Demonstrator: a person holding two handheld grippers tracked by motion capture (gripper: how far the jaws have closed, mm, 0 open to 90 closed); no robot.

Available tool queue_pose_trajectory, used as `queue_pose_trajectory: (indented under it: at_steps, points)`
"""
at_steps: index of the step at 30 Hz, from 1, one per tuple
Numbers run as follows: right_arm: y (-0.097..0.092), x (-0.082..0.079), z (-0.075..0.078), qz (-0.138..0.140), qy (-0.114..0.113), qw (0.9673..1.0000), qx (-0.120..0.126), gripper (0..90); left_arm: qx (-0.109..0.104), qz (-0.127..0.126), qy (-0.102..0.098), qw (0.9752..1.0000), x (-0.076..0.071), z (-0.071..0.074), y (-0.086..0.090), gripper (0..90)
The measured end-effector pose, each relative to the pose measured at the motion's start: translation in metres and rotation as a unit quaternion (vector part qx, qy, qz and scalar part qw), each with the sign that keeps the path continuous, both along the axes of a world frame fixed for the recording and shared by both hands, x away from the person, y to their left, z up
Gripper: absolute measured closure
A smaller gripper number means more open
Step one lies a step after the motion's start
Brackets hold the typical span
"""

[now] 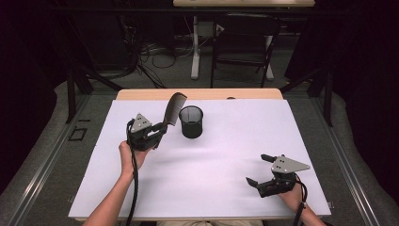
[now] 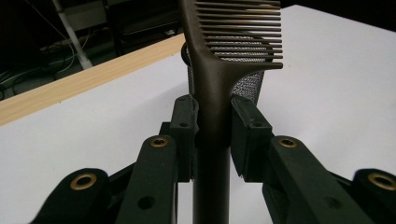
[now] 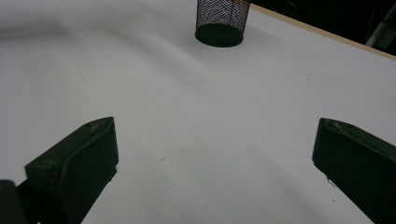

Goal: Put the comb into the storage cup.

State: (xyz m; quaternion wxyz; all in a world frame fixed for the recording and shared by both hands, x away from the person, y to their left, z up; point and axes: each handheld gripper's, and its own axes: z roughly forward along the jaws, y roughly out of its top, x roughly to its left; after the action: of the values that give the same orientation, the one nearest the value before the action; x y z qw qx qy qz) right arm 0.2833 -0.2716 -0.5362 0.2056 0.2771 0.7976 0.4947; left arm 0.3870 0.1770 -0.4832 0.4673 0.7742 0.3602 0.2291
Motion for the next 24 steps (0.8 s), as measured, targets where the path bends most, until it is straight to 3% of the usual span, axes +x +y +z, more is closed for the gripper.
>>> queue_pose_trajectory:
  at_steps: [24]
  points:
    - [-0.0007, 0.0003, 0.0, -0.001, -0.001, 1.0, 0.0, 0.1, -0.017, 0.011, -0.01, 0.9997, 0.0069, 0.0077, -0.0012, 72.6]
